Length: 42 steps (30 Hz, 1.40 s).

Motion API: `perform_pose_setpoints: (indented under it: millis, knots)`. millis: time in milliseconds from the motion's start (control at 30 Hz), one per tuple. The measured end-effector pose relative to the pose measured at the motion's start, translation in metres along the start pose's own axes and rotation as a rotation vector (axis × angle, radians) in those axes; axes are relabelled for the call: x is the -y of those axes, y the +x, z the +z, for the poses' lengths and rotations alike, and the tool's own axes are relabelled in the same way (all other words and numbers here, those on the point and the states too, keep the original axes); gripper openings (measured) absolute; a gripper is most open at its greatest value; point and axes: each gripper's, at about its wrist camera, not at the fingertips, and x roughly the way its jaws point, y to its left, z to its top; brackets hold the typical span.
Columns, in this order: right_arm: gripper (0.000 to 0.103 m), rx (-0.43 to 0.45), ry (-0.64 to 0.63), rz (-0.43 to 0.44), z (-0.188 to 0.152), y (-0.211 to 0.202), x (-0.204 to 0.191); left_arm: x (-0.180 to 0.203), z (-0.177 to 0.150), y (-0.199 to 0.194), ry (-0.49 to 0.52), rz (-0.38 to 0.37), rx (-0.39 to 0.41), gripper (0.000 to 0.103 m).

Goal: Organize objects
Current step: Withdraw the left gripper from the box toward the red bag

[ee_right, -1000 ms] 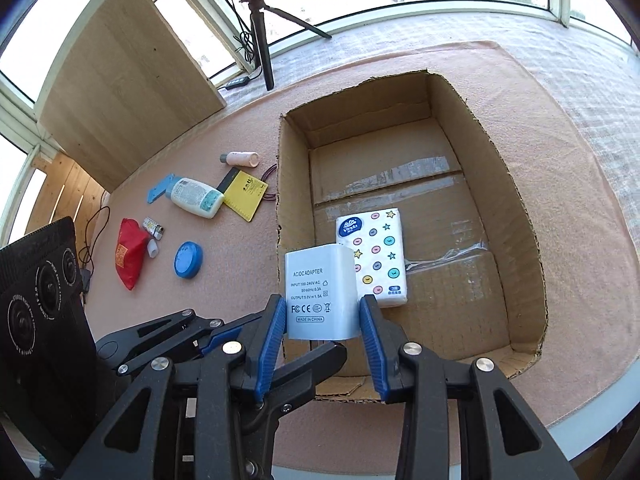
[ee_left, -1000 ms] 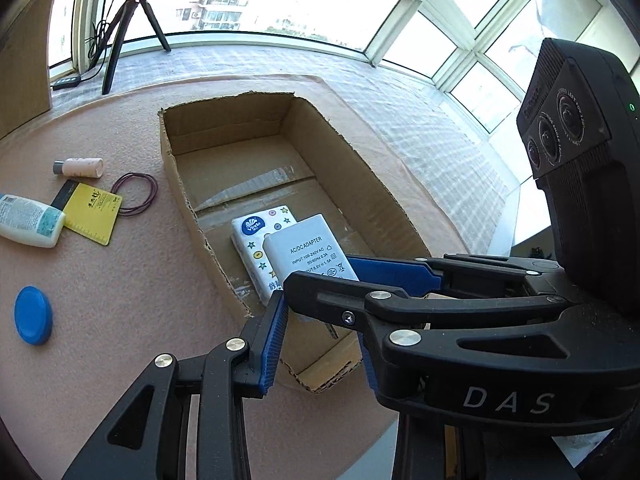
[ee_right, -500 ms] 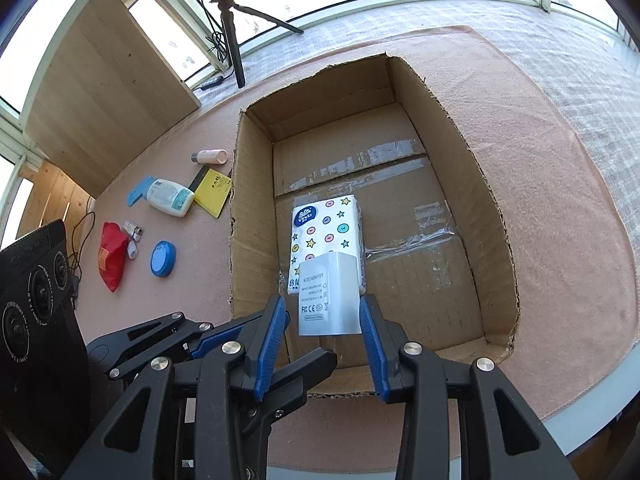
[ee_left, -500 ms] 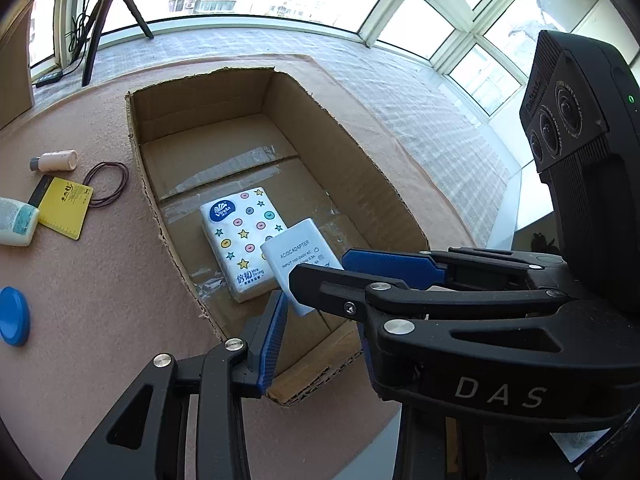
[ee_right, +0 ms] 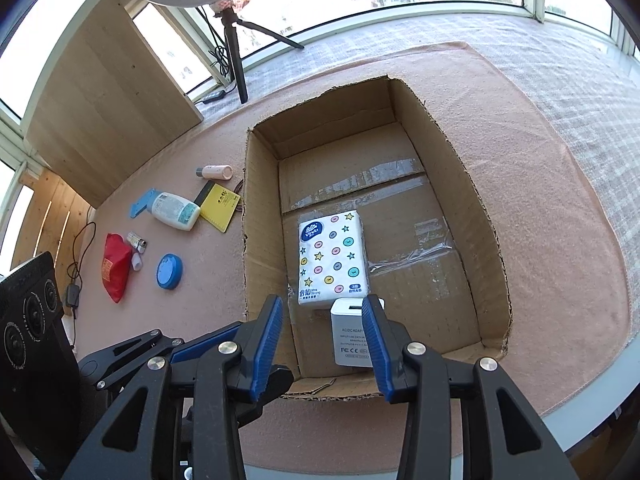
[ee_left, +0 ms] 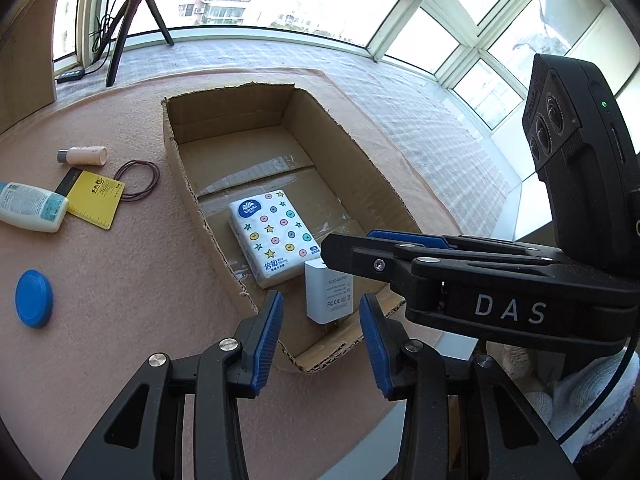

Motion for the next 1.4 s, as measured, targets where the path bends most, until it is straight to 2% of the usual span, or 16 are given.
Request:
perform_pose_setpoints:
  millis: [300, 367, 700, 1033, 1233, 1300, 1400]
  knots:
    - [0.038, 0.011, -0.063, 0.027, 0.003, 0.001, -0.040, -0.052, -0.007, -0.045, -0.100, 0.060, 0.057, 0.043]
    - [0.038, 0.008, -0.082, 0.034, 0.002, 0.004, -0.051, -0.070, -0.010, -0.057, -0.137, 0.070, 0.063, 0.043]
    - [0.038, -0.008, -0.186, 0.066, -0.003, 0.023, -0.118, -0.174, -0.033, -0.121, -0.312, 0.217, 0.134, 0.043]
    - [0.039, -0.035, -0.238, 0.078, -0.012, 0.042, -0.166, -0.269, -0.050, -0.168, -0.462, 0.330, 0.177, 0.043]
    - [0.046, -0.038, -0.240, 0.059, -0.016, 0.049, -0.177, -0.308, -0.047, -0.183, -0.498, 0.373, 0.189, 0.043]
    - [0.054, -0.042, -0.238, 0.056, -0.017, 0.051, -0.179, -0.319, -0.044, -0.186, -0.505, 0.387, 0.189, 0.044]
    - [0.059, -0.038, -0.235, 0.046, -0.018, 0.053, -0.181, -0.336, -0.039, -0.187, -0.523, 0.402, 0.186, 0.046]
